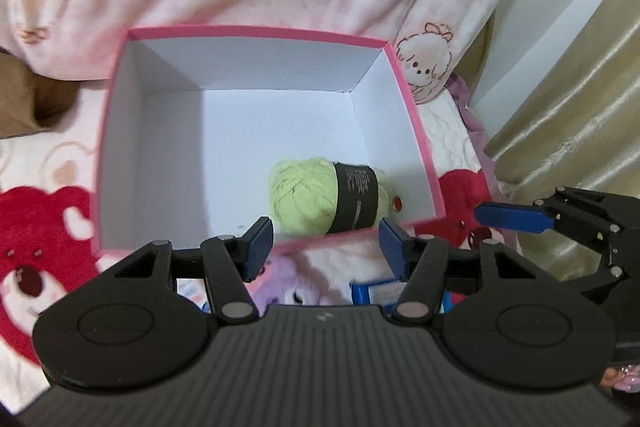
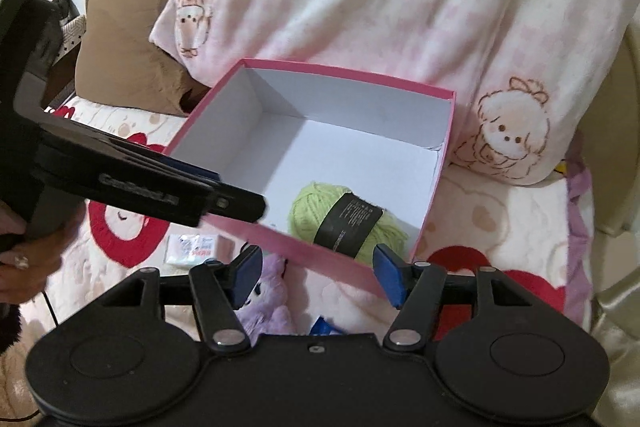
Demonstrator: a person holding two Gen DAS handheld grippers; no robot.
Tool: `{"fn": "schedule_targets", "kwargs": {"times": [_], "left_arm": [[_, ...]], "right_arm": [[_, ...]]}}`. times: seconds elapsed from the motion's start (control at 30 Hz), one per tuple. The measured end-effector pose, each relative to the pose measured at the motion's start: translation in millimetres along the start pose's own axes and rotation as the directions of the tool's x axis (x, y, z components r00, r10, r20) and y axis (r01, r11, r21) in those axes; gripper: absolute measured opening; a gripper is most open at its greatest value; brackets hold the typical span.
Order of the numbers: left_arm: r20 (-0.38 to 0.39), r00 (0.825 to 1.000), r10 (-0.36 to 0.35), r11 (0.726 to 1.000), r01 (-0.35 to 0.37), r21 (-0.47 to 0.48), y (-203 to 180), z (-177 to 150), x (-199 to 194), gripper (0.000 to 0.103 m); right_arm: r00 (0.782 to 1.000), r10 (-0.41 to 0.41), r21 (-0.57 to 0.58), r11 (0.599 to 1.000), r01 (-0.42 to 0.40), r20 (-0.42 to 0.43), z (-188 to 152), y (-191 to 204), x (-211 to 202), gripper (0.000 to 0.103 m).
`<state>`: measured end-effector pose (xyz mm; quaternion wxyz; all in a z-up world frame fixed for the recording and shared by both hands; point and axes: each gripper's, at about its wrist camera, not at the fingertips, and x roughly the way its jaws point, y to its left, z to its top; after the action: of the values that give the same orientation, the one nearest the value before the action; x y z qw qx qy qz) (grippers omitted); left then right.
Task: Organize objects
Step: 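Open the left tool to release the yarn and lift away, then move the left tool to the clear floss box and grasp it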
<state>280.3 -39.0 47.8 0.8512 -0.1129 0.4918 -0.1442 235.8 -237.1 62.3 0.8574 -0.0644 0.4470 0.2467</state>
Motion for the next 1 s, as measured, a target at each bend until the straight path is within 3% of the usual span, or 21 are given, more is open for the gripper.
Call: {"fn": "schedule_targets", "kwargs": {"times": [0.4,0.5,0.73,0.9,1.0], "left_arm": [[-0.01,0.996,0.091,0.979,-0.088,0.183,-33,-43,-101,0.066],[-0.01,0.993,0.115,0.971,-0.11,0.214,-39,-59,-116,0.07],[-0.02,0.995,0.094,0.965,-0.087,0.246,-41,-102,-121,0.079],[-0.06,0.996,0.065,0.976,-0.051,0.212,-31,-128,-102,0.079],[-0.049,0.998,0.045,0.976,-0.033,0.215,-29,-144,-85,0.085]], "right_arm": [[0.997,0.055,-0.059,0.997,-0.052,0.047,-27,42,-100,0.073],[0.997,0.067,-0.072,0.995,-0.064,0.049,-40,52,-114,0.081],[0.995,0.098,-0.072,0.993,-0.095,0.038,-83,67,-115,0.084],[0.995,0.101,-0.06,0.993,-0.1,0.021,-115,73,-98,0.084],[0.994,0.105,-0.035,0.994,-0.104,0.014,-130,74,-83,0.084]]}}
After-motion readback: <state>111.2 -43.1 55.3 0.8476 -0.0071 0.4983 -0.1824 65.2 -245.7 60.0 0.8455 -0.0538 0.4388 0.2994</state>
